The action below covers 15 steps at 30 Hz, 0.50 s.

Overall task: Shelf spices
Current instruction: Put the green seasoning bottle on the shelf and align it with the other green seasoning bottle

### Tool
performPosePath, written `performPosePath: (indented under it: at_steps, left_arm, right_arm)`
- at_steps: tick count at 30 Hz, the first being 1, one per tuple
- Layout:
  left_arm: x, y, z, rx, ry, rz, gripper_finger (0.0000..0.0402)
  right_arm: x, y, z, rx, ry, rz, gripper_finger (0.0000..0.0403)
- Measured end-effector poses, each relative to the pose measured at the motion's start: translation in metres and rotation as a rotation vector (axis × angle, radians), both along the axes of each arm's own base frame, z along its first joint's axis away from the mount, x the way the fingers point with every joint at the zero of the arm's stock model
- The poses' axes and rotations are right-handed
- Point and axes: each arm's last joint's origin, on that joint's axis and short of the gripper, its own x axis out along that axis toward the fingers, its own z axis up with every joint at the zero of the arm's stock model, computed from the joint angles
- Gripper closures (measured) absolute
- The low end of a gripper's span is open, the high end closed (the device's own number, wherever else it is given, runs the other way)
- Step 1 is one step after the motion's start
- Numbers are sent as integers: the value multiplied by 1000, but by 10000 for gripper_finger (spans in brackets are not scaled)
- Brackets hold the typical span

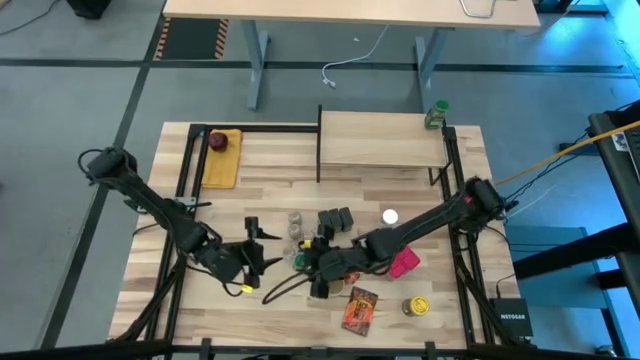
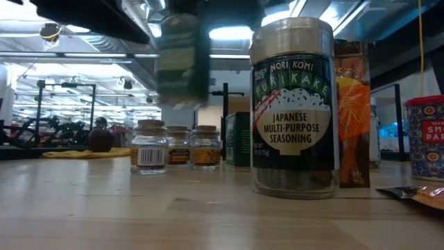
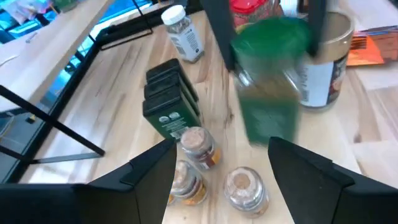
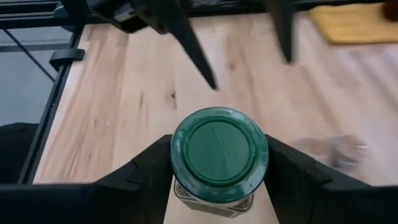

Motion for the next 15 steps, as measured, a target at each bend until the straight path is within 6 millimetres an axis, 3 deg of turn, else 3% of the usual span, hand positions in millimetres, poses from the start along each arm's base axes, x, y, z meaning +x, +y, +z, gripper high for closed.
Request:
performPosePath:
  at_steps: [7,15]
  left_arm:
    - [-13,11,20,-14,-52,29,153]
    - [-10,21,23,-8,-57,72,153]
  right_arm:
    - [-38,-22,51,-116,3,-133,189]
    - [-104,-57,104,-232,3,-392,188]
